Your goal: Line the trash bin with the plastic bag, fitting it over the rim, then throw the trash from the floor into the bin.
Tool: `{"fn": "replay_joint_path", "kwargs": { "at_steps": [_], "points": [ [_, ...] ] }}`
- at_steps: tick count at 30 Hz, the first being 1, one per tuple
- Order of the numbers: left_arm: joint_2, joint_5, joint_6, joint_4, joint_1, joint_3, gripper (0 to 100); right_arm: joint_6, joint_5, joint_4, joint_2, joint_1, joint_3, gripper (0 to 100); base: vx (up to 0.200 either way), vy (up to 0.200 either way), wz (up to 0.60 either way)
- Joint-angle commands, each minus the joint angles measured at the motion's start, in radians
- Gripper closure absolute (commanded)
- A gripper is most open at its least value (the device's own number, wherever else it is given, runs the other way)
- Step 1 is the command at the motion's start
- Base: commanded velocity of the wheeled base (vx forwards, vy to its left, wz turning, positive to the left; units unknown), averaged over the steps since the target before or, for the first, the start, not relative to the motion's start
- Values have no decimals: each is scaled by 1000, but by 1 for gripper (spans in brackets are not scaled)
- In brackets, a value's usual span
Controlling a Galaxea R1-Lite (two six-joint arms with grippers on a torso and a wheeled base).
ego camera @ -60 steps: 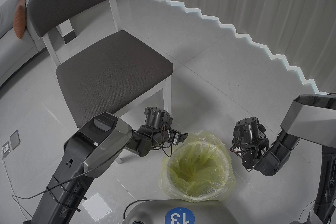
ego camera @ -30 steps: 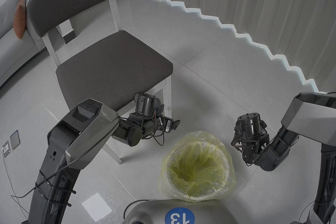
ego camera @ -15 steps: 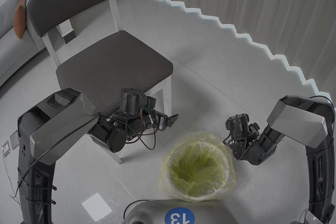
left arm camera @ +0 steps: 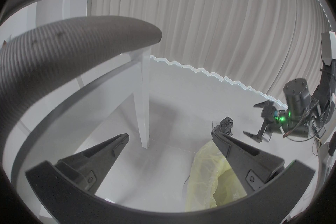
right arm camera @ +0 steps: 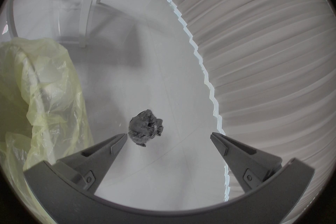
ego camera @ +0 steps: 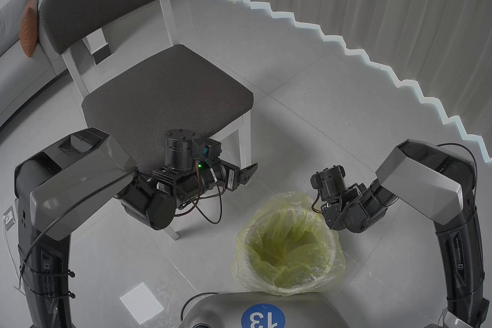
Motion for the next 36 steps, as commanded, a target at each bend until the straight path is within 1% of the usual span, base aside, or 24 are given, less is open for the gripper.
{"fn": "replay_joint_path", "kwargs": {
  "at_steps": [1, 9, 11, 14, 15, 16, 17, 20, 23, 29, 36],
  "points": [
    [-22, -20, -1, -34, 22, 50, 0, 25, 6, 3, 2, -25, -30, 0, 0, 0, 0],
    [-31, -22, -2, -61, 25, 72, 0, 56, 9, 3, -11, -32, -32, 0, 0, 0, 0],
    [-37, -22, -2, -75, 26, 78, 0, 97, 9, 5, -2, -32, -33, 0, 0, 0, 0],
    [-39, -22, -4, -88, 26, 83, 0, 125, 9, 9, 10, -32, -38, 0, 0, 0, 0],
    [-40, -22, -4, -98, 28, 90, 0, 154, 9, 22, 16, -34, -47, 0, 0, 0, 0],
    [-40, -22, -4, -98, 28, 90, 0, 154, 9, 22, 16, -34, -47, 0, 0, 0, 0],
    [-42, -22, -4, -101, 31, 93, 0, 188, 9, 40, 22, -40, -67, 0, 0, 0, 0],
    [-42, -22, -4, -111, 31, 98, 0, 249, 9, 94, 38, -49, -110, 0, 0, 0, 0],
    [-43, -22, -4, -124, 34, 107, 0, 295, 9, 141, 42, -51, -133, 0, 0, 0, 0],
    [-53, -23, -4, -158, 46, 127, 0, 320, 8, 150, 53, -46, -150, 0, 0, 0, 0],
    [-106, -29, -4, -157, 53, 138, 0, 336, 8, 150, 39, -57, -177, 0, 0, 0, 0]
  ]
}}
